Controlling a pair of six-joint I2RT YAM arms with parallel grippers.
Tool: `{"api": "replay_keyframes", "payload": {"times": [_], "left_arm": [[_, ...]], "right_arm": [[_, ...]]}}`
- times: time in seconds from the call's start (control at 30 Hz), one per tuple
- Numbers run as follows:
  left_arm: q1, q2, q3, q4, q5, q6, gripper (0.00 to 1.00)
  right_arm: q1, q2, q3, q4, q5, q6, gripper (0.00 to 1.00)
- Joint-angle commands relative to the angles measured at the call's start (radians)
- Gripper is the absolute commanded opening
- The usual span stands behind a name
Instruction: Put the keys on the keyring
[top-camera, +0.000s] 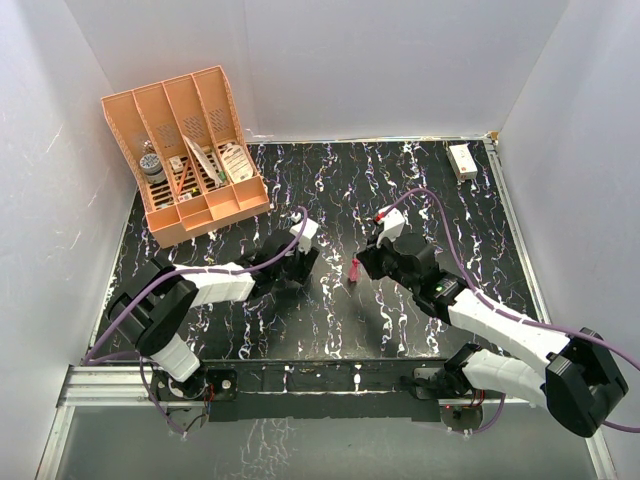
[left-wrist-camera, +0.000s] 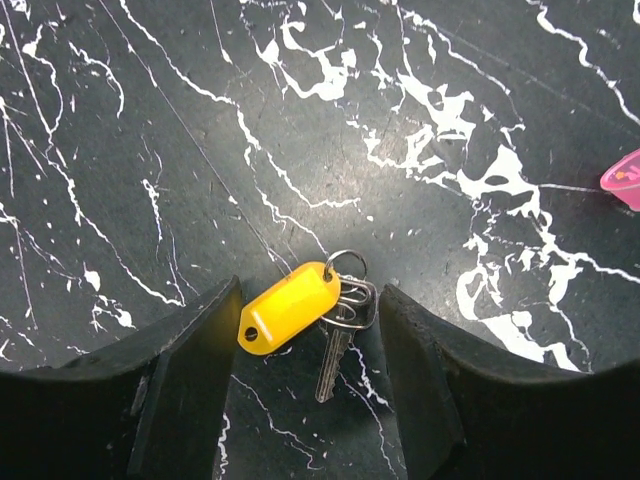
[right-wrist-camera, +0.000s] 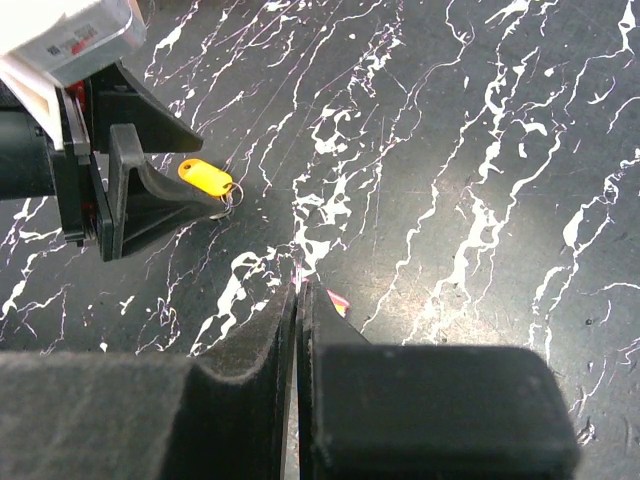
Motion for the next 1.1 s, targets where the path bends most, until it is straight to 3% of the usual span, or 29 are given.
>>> {"api": "replay_keyframes", "payload": {"times": [0.0,0.2,0.67,1.07], "left_arm": [[-0.005,-0.048,-0.033,0.03,0.015,0.028,0.58],[-0.004,-0.019,-0.028,0.03,0.011,0.034,0.64],[-0.002,0.06,-0.019,0.049,0.011,0.042,0.61],[0.019,0.03,-0.023,0.005,0.054,0.012,0.43]], "right_arm": [[0.003,-0.027,-0.005,0.05,0.019,-0.01,0.0],[0.003,-0.031,-0.007,0.049,0.02,-0.013,0.0],[0.003,-0.035,-0.004,0.045,0.025,-0.018,0.0],[0.003,-0.032,-0.005,0.048,0.026,-0.02,0.0]]}}
